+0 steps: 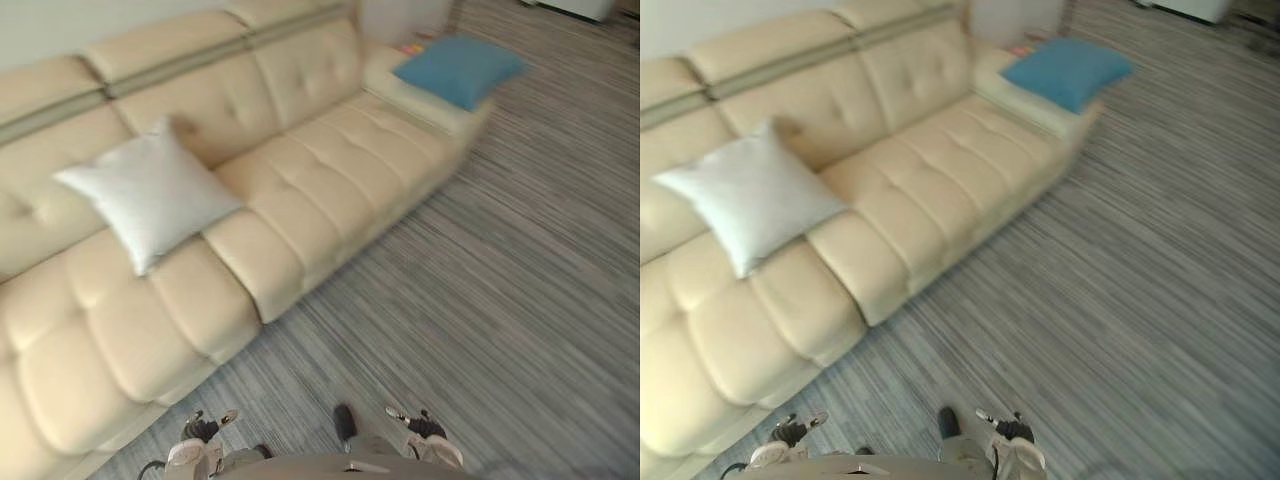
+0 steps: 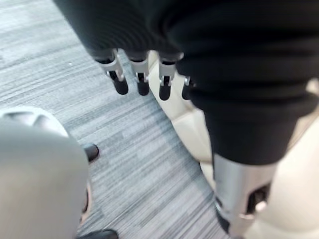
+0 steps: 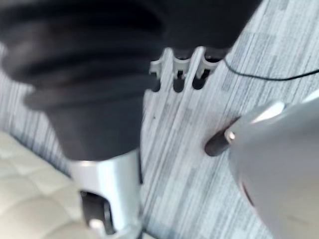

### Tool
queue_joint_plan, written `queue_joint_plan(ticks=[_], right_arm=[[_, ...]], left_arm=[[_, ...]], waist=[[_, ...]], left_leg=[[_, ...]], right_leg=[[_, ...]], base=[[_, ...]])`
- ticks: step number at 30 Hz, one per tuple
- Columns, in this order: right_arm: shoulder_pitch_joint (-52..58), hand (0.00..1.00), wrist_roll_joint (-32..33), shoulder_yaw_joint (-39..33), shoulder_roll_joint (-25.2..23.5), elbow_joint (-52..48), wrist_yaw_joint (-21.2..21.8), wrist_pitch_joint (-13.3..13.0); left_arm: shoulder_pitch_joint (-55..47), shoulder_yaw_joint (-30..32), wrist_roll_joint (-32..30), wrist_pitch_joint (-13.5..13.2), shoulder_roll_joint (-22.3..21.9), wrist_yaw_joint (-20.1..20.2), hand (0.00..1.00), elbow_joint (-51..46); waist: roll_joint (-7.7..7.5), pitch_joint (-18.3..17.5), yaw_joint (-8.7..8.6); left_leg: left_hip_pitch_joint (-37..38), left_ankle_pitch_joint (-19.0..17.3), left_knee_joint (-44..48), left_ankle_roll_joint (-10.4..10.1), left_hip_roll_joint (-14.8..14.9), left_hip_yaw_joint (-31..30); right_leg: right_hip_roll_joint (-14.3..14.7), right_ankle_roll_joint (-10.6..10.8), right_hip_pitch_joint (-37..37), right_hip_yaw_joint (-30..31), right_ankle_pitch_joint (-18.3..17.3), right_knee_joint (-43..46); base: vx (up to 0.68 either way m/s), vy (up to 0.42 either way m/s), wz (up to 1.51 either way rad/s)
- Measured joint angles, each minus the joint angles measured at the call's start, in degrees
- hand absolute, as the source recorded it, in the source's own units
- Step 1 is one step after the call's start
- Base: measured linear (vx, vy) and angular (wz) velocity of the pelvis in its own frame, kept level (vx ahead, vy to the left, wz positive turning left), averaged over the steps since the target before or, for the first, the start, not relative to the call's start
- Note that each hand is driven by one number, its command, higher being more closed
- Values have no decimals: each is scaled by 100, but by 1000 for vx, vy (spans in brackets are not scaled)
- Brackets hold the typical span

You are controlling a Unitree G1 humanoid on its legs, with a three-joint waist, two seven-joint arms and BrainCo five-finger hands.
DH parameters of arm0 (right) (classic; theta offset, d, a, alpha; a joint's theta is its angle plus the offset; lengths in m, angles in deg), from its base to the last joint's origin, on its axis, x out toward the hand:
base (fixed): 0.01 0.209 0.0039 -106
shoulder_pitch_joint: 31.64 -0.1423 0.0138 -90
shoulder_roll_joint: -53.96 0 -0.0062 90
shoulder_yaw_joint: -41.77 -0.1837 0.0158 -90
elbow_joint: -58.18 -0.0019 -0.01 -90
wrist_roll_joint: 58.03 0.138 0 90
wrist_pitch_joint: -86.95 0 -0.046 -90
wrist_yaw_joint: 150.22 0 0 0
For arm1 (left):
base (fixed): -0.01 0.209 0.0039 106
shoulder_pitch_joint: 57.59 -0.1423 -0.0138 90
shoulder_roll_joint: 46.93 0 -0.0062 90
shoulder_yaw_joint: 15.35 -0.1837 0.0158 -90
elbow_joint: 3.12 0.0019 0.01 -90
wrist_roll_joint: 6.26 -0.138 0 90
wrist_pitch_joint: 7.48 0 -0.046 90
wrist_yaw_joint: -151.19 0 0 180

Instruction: Pick up cushions and gather them together orderly.

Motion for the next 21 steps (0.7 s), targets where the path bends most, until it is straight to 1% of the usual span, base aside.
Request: queue_joint_plan(ticks=[1, 2, 3, 4, 5, 6, 7, 8, 9, 10, 11, 12, 13, 14, 15, 16, 17, 18, 19, 20, 21], right_arm=[[-1, 0, -2, -48, 48, 0, -3, 5], [95, 0, -2, -71, 74, 8, -5, 8], [108, 0, -3, -69, 75, 11, -2, 13], [114, 0, 8, -75, 72, 9, 0, 45], [114, 0, -3, -75, 106, 15, -7, 51], [111, 0, -5, -77, 179, 54, -7, 61], [111, 0, -5, -88, 261, 162, -8, 75], [76, 0, -4, -139, 296, 243, -9, 106], [60, 0, -3, -219, 396, 262, -8, 115], [58, 0, 7, -287, 404, 257, -5, 114], [57, 0, 7, -298, 425, 260, -4, 116], [101, 0, 7, -324, 427, 281, -4, 120], [104, 0, 7, -366, 424, 362, -4, 119], [112, 0, 14, -376, 374, 375, -11, 118], [119, 0, 14, -375, 374, 372, -13, 118], [126, 0, 27, -383, 374, 343, -14, 116], [122, 0, 58, -382, 352, 250, -12, 122], [125, 0, 67, -386, 342, 226, -10, 122], [127, 0, 90, -405, 325, 228, -10, 134], [79, 0, 116, -403, 290, 204, -11, 147], [74, 0, 121, -403, 272, 195, -12, 154]], left_arm=[[57, -110, -20, 14, -26, 2, 0, -10], [7, -341, -37, 16, 1, -1, 0, -70], [-7, -392, -36, 17, 15, -2, 0, -81], [-53, -451, -34, 17, 60, -2, 0, -110], [-74, -490, -23, 18, 86, -3, 0, -114], [-85, -558, -24, 24, 118, -1, 0, -114], [-53, -635, -25, 23, 117, 5, 0, -118], [-49, -707, -26, 23, 100, 14, 0, -118], [-16, -743, -36, 27, 77, 37, 0, -117], [-44, -739, -40, 42, 83, 45, 0, -110], [-112, -734, -42, 49, 96, 55, 0, -106], [-128, -688, -26, 51, 99, 92, 0, -125], [-88, -599, -33, 51, 110, 118, 0, -159], [-78, -529, -27, 47, 91, 122, 0, -169], [-84, -494, -26, 39, 80, 122, 0, -171], [-82, -467, -24, 19, 44, 123, 0, -202], [-84, -458, -13, 18, 16, 120, 0, -267], [-85, -440, 2, 14, -2, 117, 0, -306], [-92, -352, 94, -11, -87, 111, 0, -406], [-89, -302, 142, -21, -113, 109, 0, -459], [-91, -284, 163, -21, -131, 108, 0, -489]], waist=[[2, 57, -18], [132, 144, -7], [134, 145, -11], [148, 150, -27], [168, 154, -44], [133, 112, -98], [201, 115, -124], [258, 121, -125], [370, 158, -120], [454, 173, -139], [503, 204, -130], [493, 218, -115], [465, 270, -47], [470, 321, -30], [404, 366, -24], [450, 373, -17], [462, 381, -13], [462, 381, 7], [457, 380, 126], [456, 381, 165], [456, 381, 172]], left_leg=[[114, -13, -1, -21, 71, 142], [325, -62, -19, -125, 155, 477], [389, -91, -15, -182, 175, 584], [503, -114, 0, -295, 213, 762], [531, -120, -7, -378, 234, 858], [599, -118, -50, -509, 229, 896], [589, -92, -135, -595, 208, 844], [587, -90, -186, -638, 213, 825], [596, -159, -132, -770, 312, 904], [588, -276, 78, -966, 490, 978], [598, -284, 438, -1089, 663, 945], [530, -295, 930, -1104, 873, 689], [305, -158, 2075, -877, 1236, 131], [42, 141, 2979, -422, 1455, -323], [-94, 177, 3349, -269, 1500, -592], [-424, -74, 4047, -341, 1391, -1225], [-765, -289, 4325, -370, 1160, -1653], [-891, -364, 4318, -361, 1042, -1799], [-1217, -504, 3950, -329, 772, -2035], [-1402, -537, 3476, -307, 647, -2086], [-1494, -541, 3203, -296, 598, -2115]], right_leg=[[-186, -49, -45, -679, -230, 206], [-486, -41, -67, -1798, -463, 544], [-585, -38, -49, -2098, -476, 628], [-727, -23, -1, -2604, -465, 743], [-756, 20, 29, -2823, -434, 739], [-689, 163, 17, -2840, -317, 642], [-566, 202, -29, -2672, -180, 523], [-471, 202, -73, -2586, -171, 472], [-319, 180, -125, -2470, -218, 484], [-199, 120, -182, -2398, -322, 597], [-149, 95, -174, -2360, -435, 701], [-85, 53, -159, -2247, -528, 796], [24, -25, -22, -2054, -716, 963], [78, -93, 149, -1838, -864, 1079], [100, -142, 220, -1743, -919, 1118], [129, -180, 357, -1529, -1079, 1223], [164, -185, 491, -1351, -1175, 1230], [182, -162, 546, -1250, -1195, 1219], [226, -39, 655, -996, -1238, 1136], [262, 22, 736, -856, -1260, 1054], [283, 48, 786, -796, -1264, 995]], base=[[-72, -122, -118], [-59, -58, -96], [-31, -71, -113], [-1, -115, -81], [23, -139, -89], [52, -127, -66], [69, -118, -61], [67, -141, -75], [73, -150, -84], [96, -126, -78], [97, -81, -60], [205, -174, -77], [231, -186, -87], [255, -201, -80], [217, -74, -75], [288, -58, -78], [298, -49, -77], [348, -25, -91], [272, 2, -92], [273, 20, -92], [286, 67, -73]])
